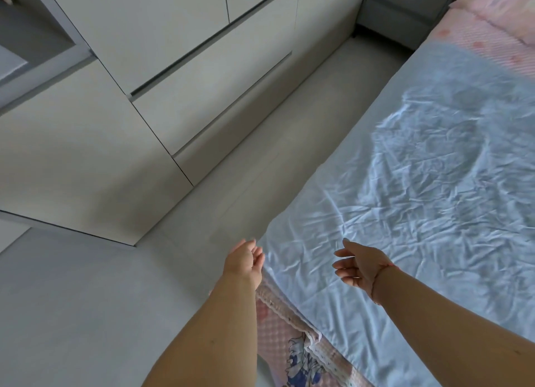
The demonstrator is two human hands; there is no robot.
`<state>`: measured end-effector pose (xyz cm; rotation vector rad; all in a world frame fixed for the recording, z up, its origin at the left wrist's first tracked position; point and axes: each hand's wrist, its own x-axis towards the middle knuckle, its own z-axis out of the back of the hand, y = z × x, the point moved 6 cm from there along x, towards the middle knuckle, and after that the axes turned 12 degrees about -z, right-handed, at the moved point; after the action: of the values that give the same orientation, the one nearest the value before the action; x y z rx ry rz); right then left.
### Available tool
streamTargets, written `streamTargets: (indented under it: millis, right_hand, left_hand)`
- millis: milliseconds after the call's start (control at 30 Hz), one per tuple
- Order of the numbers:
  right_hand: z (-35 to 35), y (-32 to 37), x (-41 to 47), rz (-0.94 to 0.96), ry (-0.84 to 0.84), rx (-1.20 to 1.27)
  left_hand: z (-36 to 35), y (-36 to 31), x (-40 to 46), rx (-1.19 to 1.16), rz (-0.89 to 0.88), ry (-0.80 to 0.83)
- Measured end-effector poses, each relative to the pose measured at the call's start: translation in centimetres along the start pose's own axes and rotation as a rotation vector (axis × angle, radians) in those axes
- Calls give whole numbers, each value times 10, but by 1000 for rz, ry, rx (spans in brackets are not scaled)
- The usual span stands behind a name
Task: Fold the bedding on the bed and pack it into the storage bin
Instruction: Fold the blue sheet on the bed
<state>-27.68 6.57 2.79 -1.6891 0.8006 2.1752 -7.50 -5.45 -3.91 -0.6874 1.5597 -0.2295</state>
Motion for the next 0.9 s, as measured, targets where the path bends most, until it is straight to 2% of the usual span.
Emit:
streamTargets:
  millis: [167,367,500,600,767,900]
  right_hand:
    - [-5,3,6,4,5,-24]
    - [-1,-7,17,-21,-9,-22]
    - [4,-11,19,-33,-15,-19]
    - [11,-11,20,-27,-26,-16]
    - [17,-5,20,1,-24,-17]
    - [20,-11,24,0,-17,-20]
  left_hand:
    - [13,4,13,218,66,-128]
    - [20,14,29,245,69,-150]
    - [1,14,35,127,14,-76]
    - [-18,15,35,155,-2,20]
    - [-8,11,42,255,-42,-45]
    - [-3,10,54,286,-35,-35]
